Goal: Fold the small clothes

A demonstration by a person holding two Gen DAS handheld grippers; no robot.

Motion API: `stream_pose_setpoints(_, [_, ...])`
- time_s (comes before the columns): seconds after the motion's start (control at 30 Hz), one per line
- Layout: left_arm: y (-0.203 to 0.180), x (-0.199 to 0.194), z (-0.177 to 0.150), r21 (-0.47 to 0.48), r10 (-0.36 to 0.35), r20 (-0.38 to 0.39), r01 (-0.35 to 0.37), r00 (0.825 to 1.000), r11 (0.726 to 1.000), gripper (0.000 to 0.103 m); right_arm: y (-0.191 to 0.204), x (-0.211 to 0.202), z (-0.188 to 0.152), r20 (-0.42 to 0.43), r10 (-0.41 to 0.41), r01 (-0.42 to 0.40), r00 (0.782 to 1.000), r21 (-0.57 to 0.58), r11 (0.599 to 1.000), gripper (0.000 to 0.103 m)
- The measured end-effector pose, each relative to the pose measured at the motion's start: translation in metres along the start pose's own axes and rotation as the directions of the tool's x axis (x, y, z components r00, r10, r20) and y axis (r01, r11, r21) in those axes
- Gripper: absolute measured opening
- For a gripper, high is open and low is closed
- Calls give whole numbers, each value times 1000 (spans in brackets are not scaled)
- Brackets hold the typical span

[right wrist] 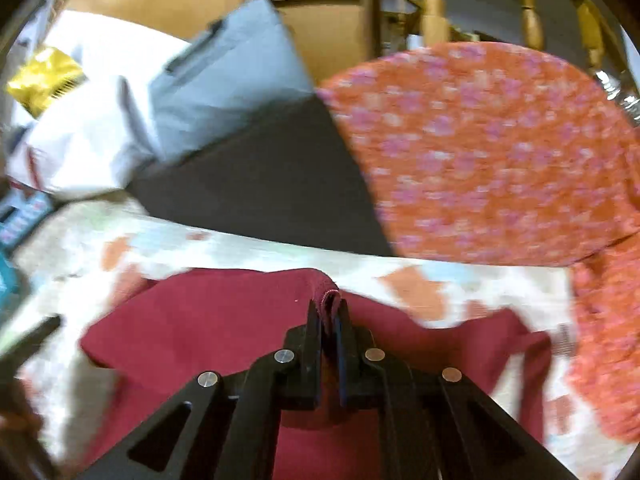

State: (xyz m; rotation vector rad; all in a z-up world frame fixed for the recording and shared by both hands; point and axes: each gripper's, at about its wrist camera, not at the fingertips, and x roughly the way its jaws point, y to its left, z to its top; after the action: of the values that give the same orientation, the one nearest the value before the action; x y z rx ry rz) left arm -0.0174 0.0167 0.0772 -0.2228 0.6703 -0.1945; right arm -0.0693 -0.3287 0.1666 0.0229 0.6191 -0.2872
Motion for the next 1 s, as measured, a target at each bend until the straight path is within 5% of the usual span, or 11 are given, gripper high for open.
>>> stream_pose_setpoints(0.17, [-19,7,-7,67,-29,-16,30,999,997,36,-29,46,-32,-163,-144,137,976,-51,989,5])
stream_pose_setpoints(0.33, [-34,16,-12,108,-59,-56,65,997,992,36,-40,79,-59,-330,-164,121,930,-145,982,5])
stream_pose_setpoints(0.4, [-38,20,-14,118,-66,-75,75,995,990,36,-43,67,-52,-279,-157,127,947,-125,984,11])
stream_pose_setpoints(0.47, [-43,27,-17,129,-55,-103,68,993,989,36,-39,45,-37,-182,-119,106,976,-77,991,39])
stream_pose_setpoints(0.57, [-48,39,-24,150,-10,-145,32,989,988,36,-9,31,-16,-83,93,-98,992,-58,993,55])
stream_pose_setpoints(0.6, [-50,46,-27,161,5,-171,23,985,987,36,12,37,-10,-104,221,-229,970,-76,971,55])
stream_pose_setpoints(0.7, [-48,60,-33,170,47,-223,-9,974,985,36,61,62,-4,-172,387,-408,906,-113,906,55])
stream_pose_setpoints(0.93, [-39,66,-31,118,29,-236,0,971,993,40,151,146,-18,-353,420,-520,836,-266,812,53])
stream_pose_setpoints(1.0, [-36,67,-29,101,28,-237,-4,971,995,40,156,160,-22,-365,409,-519,837,-292,803,52])
